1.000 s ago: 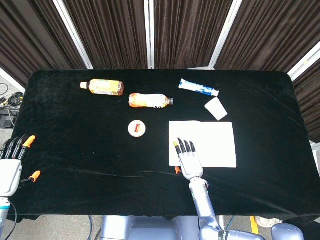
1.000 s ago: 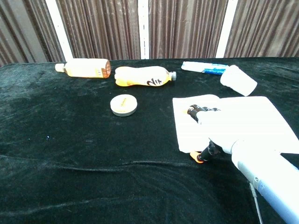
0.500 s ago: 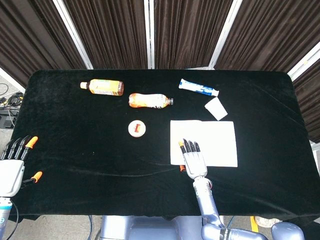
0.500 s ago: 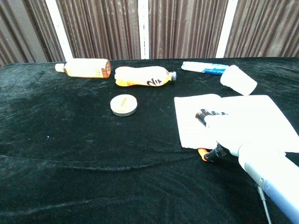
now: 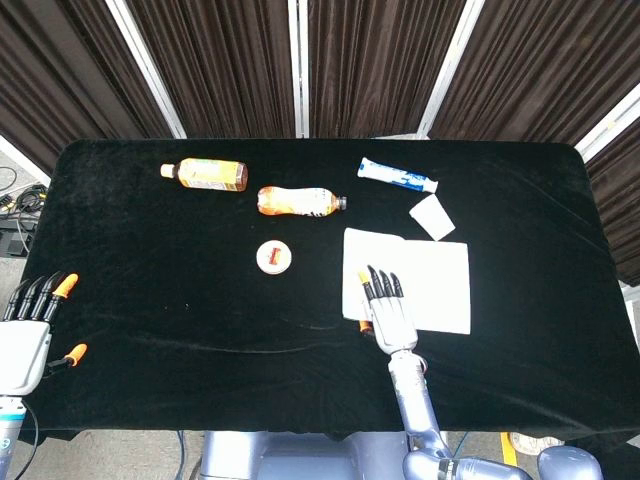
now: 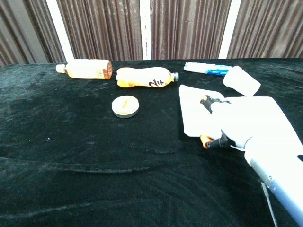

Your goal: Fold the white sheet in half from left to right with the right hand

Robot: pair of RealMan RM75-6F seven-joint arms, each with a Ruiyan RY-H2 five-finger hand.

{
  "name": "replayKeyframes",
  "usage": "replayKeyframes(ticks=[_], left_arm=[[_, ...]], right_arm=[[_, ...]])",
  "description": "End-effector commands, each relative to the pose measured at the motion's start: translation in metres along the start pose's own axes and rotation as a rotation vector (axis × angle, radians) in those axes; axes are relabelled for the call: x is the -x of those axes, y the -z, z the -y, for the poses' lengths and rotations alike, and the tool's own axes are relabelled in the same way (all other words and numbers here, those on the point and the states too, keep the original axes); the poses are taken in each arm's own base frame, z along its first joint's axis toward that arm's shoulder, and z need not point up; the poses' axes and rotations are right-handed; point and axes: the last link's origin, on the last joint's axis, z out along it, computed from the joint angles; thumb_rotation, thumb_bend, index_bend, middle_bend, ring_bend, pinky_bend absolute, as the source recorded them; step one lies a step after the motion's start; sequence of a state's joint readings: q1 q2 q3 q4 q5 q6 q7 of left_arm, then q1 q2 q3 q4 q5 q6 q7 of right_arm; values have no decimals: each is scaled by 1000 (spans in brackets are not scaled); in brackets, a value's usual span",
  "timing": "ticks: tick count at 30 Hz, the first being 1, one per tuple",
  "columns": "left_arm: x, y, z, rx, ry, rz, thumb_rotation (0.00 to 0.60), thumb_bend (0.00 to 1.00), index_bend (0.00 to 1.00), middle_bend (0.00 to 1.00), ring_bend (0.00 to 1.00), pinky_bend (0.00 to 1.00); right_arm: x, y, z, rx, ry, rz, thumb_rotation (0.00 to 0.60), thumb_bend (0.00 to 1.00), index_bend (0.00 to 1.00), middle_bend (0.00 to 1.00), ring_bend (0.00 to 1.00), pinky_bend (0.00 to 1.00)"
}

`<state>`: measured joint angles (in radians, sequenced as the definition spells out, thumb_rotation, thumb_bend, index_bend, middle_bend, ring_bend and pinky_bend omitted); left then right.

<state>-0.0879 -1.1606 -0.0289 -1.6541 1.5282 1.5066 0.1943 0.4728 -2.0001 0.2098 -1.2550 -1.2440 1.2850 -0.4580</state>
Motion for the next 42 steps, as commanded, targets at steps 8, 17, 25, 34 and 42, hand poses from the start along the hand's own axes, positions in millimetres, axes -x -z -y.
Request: replayKeyframes(ticks=[8,17,25,34,42], left_arm=[[1,1,-2,5,-3,-3,600,194,4,0,0,0],[0,3,-9,31,0,-12,600,194,4,0,0,0],[0,8,-12,46,-3,-17,600,194,4,0,0,0],[-1,9,-15,58,-6,-28,600,194,4,0,0,0],[-4,9,-9,63,-11,-45,600,185,0,0,0,0]], right_arm=[[-25,-1,-18,61,-16,-94,600,431,0,0,0,0],[-52,23,-54,129,11,-150,600,419,0,0,0,0],[-76,48,-97,209,25,-183,600,399,0,0,0,0],[-97,71,-126,216,35,-188,600,367,0,0,0,0],[-117,107,-146,7,174,-49,600,221,0,0,0,0]])
